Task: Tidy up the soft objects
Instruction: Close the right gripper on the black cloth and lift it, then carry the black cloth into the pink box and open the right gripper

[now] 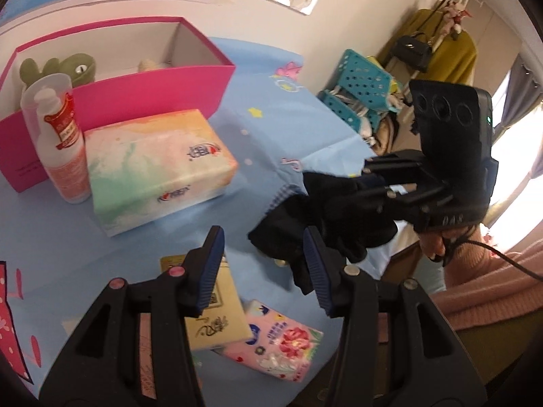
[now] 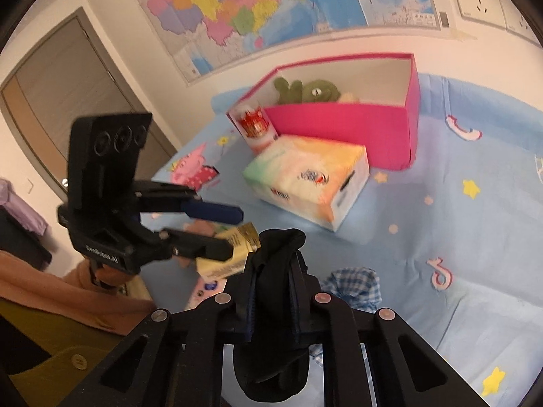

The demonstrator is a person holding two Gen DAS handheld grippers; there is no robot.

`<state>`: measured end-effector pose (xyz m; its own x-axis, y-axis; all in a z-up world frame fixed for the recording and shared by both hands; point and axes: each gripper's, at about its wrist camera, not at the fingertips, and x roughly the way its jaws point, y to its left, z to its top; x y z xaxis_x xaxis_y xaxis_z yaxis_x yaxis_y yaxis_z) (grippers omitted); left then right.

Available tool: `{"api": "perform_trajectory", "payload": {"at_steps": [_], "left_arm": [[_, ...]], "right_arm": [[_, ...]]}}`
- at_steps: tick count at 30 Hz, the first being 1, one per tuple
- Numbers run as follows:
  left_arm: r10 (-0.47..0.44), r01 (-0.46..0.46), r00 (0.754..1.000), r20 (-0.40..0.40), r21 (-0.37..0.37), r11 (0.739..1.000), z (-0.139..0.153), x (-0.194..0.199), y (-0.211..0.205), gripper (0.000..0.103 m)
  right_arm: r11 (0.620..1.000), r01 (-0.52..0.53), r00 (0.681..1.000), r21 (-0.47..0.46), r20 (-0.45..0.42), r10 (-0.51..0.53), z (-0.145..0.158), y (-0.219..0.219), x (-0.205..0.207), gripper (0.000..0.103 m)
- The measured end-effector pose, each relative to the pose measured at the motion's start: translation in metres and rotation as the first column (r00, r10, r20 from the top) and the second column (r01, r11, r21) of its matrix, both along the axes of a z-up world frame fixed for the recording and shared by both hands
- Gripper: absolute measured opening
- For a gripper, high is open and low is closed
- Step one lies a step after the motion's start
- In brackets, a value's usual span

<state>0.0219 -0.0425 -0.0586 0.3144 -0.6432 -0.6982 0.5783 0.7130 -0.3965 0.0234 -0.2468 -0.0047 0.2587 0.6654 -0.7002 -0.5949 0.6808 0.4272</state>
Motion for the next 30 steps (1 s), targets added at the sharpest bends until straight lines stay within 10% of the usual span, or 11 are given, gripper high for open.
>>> {"api": "perform_trajectory", "payload": {"at_steps": [17, 30], "left_arm": [[0.026, -0.031, 0.993, 0.119, 0.042, 0.999, 0.031, 0.034, -0.016, 0.06], [0.125, -0.157, 0.969, 0.212, 0.142, 0.977, 0.073, 0.102, -0.017, 0.044]], "right_arm": [[0.997, -0.04, 0.981, 0.063, 0.191, 0.027, 0.068, 0.018, 0.041, 0.015], [0.998, -0.033, 0.959, 0.062, 0.283, 0.014, 0.094, 0.041, 0.117, 0.015]]}}
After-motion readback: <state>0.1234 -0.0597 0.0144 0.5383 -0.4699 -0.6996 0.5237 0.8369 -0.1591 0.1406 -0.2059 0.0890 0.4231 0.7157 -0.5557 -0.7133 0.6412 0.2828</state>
